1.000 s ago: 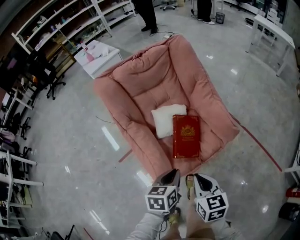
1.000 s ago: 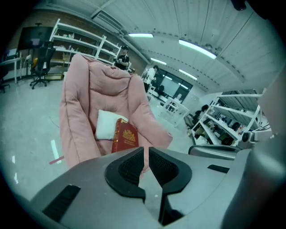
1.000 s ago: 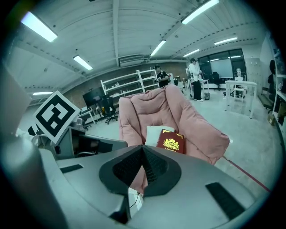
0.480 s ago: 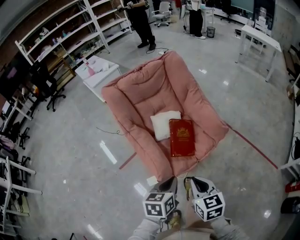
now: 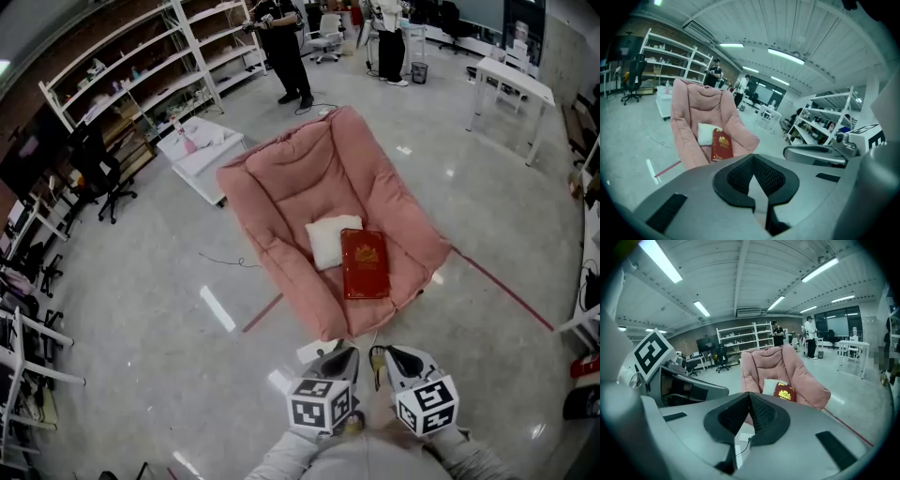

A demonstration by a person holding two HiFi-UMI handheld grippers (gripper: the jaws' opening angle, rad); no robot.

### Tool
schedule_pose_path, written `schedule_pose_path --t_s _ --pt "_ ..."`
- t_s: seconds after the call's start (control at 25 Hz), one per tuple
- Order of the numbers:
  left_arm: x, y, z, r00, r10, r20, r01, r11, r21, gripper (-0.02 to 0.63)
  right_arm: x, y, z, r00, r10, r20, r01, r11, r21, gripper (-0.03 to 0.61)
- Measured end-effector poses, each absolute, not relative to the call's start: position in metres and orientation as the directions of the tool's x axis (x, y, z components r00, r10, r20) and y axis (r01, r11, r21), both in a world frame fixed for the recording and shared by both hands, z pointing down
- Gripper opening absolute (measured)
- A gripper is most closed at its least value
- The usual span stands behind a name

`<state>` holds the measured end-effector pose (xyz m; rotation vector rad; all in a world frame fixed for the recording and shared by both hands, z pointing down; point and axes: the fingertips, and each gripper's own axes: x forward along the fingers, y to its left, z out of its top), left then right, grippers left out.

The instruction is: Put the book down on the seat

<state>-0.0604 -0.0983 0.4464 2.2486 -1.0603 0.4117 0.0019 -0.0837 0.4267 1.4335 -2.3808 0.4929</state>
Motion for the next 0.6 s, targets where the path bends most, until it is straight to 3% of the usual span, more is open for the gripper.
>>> schedule_pose_path --t_s 0.6 --pt "-0.076 -0.074 0.438 0.632 -0.597 0.495 -0.775 -0.500 0.386 0.006 -0.004 -0.055 0.415 -0.462 -0.783 0.416 -0.881 0.458 -0.117 0.005"
